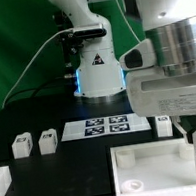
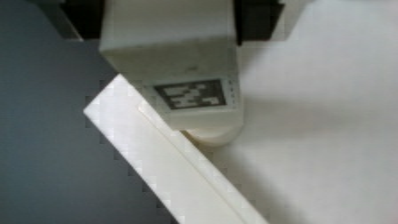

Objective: Assemble one leg

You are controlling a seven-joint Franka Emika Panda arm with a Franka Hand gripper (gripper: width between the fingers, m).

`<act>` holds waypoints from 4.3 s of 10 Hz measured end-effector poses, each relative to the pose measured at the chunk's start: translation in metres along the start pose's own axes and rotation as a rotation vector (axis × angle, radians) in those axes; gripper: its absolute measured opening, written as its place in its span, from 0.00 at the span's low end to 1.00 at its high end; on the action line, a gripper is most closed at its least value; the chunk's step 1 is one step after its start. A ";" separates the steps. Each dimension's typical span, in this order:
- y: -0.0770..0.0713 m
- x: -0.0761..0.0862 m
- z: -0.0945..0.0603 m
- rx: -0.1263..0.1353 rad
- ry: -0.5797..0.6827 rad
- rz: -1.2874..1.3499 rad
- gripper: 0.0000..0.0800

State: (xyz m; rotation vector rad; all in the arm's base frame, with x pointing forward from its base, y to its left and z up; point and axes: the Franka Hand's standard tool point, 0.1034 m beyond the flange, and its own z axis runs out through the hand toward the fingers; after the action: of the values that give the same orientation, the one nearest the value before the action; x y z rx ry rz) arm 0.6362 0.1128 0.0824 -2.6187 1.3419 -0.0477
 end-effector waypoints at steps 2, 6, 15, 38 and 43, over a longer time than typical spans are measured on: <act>0.005 -0.003 0.001 0.044 0.012 0.388 0.39; 0.005 -0.006 0.001 0.073 -0.012 0.630 0.39; -0.001 -0.011 0.001 -0.028 -0.012 -0.463 0.81; 0.002 -0.005 0.003 -0.007 0.023 -0.165 0.80; 0.006 -0.003 0.010 -0.070 0.026 -0.846 0.81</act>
Offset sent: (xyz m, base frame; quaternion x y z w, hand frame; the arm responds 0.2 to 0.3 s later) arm 0.0029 0.0004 -0.0040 0.0513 0.0035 0.2851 0.9571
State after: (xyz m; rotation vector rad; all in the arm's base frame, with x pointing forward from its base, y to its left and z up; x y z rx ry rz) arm 0.6307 0.1139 0.0716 -3.0373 0.1581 -0.1566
